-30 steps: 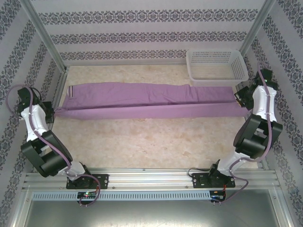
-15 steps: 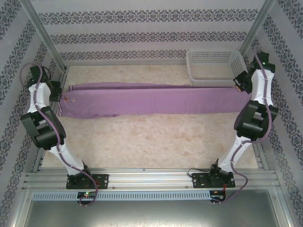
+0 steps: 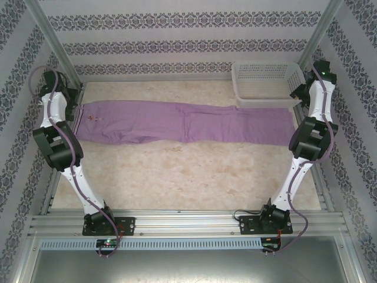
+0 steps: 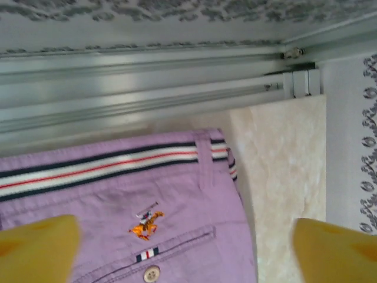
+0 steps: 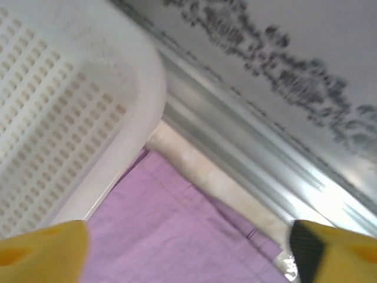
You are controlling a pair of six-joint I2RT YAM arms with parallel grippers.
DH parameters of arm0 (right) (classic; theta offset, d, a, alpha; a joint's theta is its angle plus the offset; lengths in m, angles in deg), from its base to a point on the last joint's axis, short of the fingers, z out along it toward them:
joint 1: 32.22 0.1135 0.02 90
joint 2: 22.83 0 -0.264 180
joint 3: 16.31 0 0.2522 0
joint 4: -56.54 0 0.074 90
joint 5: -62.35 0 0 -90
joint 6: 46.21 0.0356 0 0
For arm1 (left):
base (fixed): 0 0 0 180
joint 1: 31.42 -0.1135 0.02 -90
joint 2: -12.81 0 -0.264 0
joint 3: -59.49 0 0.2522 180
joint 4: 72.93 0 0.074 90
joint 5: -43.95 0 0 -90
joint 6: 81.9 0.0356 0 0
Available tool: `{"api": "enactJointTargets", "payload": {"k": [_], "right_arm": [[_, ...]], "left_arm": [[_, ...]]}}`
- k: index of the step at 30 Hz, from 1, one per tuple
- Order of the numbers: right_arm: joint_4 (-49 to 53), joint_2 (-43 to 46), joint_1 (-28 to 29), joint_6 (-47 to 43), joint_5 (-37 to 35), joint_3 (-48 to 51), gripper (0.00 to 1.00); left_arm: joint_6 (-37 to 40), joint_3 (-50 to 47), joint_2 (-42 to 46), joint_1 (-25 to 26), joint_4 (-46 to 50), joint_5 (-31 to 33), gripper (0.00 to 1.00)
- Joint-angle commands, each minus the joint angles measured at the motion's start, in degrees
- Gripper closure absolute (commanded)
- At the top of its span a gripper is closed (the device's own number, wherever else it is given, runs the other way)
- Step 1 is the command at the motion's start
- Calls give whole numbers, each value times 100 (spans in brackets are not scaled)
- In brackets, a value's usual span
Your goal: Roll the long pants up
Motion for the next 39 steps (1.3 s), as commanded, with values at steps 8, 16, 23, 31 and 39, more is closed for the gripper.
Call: {"api": "enactJointTargets", "payload": {"k": [8,16,23,31,39], "right_arm": [[-968,1445,356,-363,748,1370,100],[-1469,1278,685,-260,1409,2833,100],[-1428,785,712,-422,1566,2983,100],[-631,675,886,-742,950,2540,100],[-751,1069,1028,-711,411,3756,100]], "left_arm": [[420,-673,794,203,-466,-60,100],[73,-2337,978,864,-1453,-31,100],[-129,-2614,319,984,-1352,27,100],[53,-2384,123,984,-435,445,100],[487,-2256,184,952,320,953,100]]}}
